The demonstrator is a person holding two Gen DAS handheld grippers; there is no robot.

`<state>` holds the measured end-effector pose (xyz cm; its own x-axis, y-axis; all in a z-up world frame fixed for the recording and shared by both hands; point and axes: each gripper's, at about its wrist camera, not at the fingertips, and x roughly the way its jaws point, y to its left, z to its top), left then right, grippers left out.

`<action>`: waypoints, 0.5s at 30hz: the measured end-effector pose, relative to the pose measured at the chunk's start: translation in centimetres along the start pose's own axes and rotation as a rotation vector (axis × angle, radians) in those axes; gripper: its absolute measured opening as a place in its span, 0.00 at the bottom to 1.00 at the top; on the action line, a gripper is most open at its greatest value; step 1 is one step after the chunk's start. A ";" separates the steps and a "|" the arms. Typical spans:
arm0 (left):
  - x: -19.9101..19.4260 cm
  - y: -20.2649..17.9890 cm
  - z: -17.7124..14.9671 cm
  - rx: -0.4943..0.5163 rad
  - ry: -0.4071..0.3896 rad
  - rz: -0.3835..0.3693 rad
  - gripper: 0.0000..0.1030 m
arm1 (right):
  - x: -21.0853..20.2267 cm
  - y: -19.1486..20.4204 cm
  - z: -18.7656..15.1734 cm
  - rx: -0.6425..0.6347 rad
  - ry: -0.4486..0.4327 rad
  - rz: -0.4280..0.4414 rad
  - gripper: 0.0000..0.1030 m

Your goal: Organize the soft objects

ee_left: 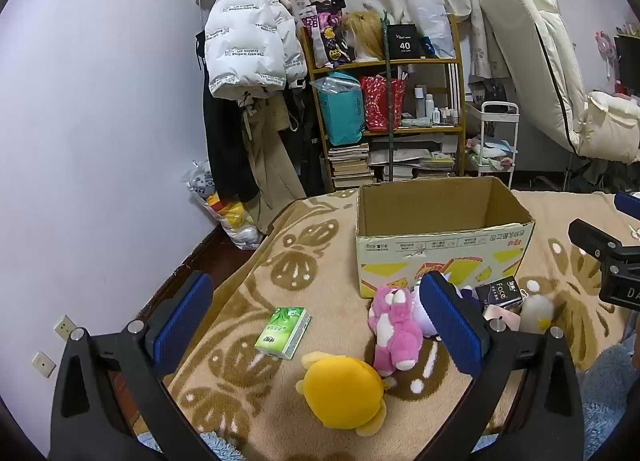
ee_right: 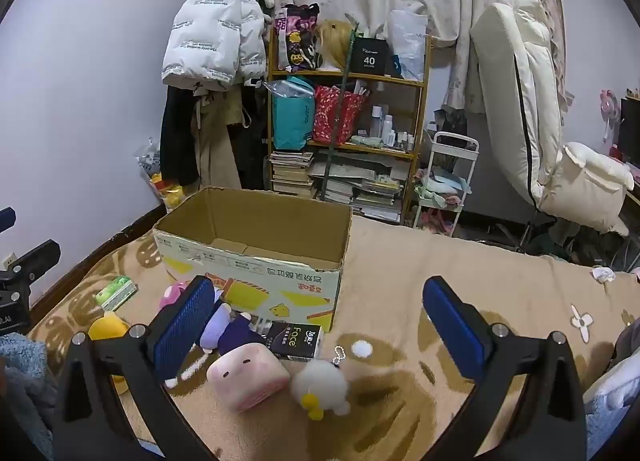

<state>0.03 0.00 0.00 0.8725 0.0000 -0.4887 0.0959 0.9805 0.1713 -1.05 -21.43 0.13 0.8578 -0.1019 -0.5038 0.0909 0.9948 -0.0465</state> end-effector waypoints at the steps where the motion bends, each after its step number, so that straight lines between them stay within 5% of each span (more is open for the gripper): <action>1: 0.0 0.0 0.0 0.001 -0.001 0.000 0.99 | 0.0 -0.1 0.0 0.006 0.002 0.004 1.00; 15: -0.2 0.4 0.4 0.003 -0.012 0.001 0.99 | 0.2 -0.2 -0.1 0.017 0.002 0.014 1.00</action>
<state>0.11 0.27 0.54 0.8781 -0.0009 -0.4785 0.0964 0.9798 0.1750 -0.98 -21.69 -0.03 0.8578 -0.0882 -0.5063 0.0877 0.9958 -0.0248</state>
